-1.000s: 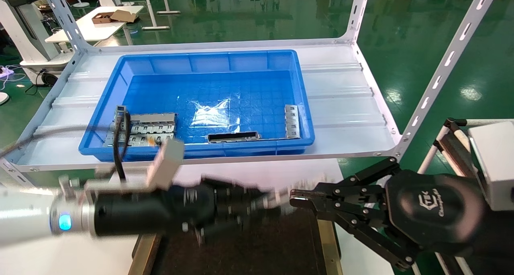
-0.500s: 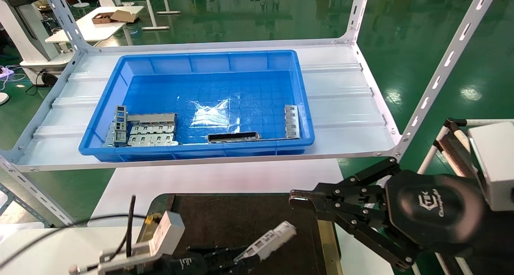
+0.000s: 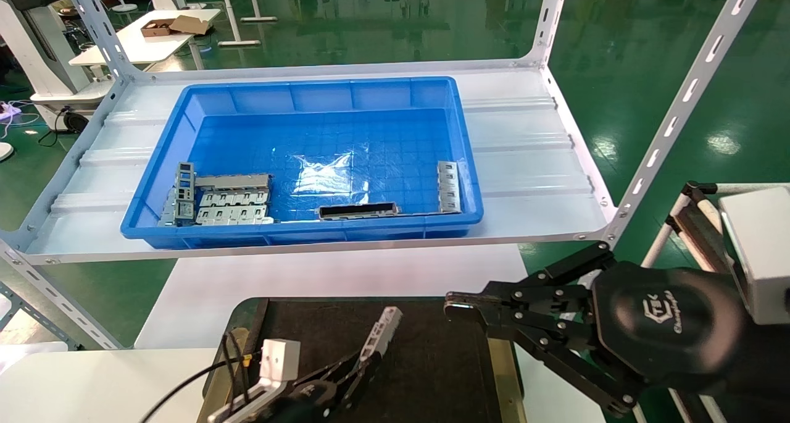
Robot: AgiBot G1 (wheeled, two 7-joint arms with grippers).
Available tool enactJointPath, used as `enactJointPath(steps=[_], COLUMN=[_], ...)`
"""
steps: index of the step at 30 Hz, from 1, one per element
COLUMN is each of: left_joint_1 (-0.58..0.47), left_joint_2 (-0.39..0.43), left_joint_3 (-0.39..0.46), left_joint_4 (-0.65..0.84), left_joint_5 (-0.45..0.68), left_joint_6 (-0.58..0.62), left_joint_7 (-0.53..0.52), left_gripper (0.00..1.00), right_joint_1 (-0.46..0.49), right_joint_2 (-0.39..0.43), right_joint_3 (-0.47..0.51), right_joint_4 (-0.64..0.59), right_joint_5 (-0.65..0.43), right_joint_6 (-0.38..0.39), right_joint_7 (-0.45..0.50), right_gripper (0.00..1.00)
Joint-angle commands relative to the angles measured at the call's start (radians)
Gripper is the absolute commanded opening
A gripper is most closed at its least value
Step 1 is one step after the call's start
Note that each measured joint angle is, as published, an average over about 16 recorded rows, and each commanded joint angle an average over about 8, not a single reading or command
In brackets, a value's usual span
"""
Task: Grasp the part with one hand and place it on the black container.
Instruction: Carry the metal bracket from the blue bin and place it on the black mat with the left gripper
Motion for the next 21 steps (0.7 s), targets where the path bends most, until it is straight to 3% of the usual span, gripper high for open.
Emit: enactJointPath(steps=[1, 10, 21], left_joint_1=[0.003, -0.054, -0.098], left_joint_2=[0.045, 0.185, 0.245], left_joint_3=[0.018, 0.119, 0.223], left_joint_4=[0.014, 0.146, 0.257], left_joint_5=[0.029, 0.038, -0.028], left_joint_6=[-0.093, -0.291, -0.428], left_joint_7=[-0.016, -0.069, -0.046], left_gripper=[0.00, 0.00, 0.00], right_joint_1=[0.000, 0.000, 0.000], right_joint_2=[0.000, 0.000, 0.001], right_joint_3=[0.000, -0.001, -0.001], right_joint_4=[0.000, 0.000, 0.000], right_joint_5=[0.000, 0.000, 0.001], right_joint_6=[0.000, 0.000, 0.001], right_joint_7=[0.000, 0.000, -0.001], right_gripper=[0.00, 0.00, 0.00])
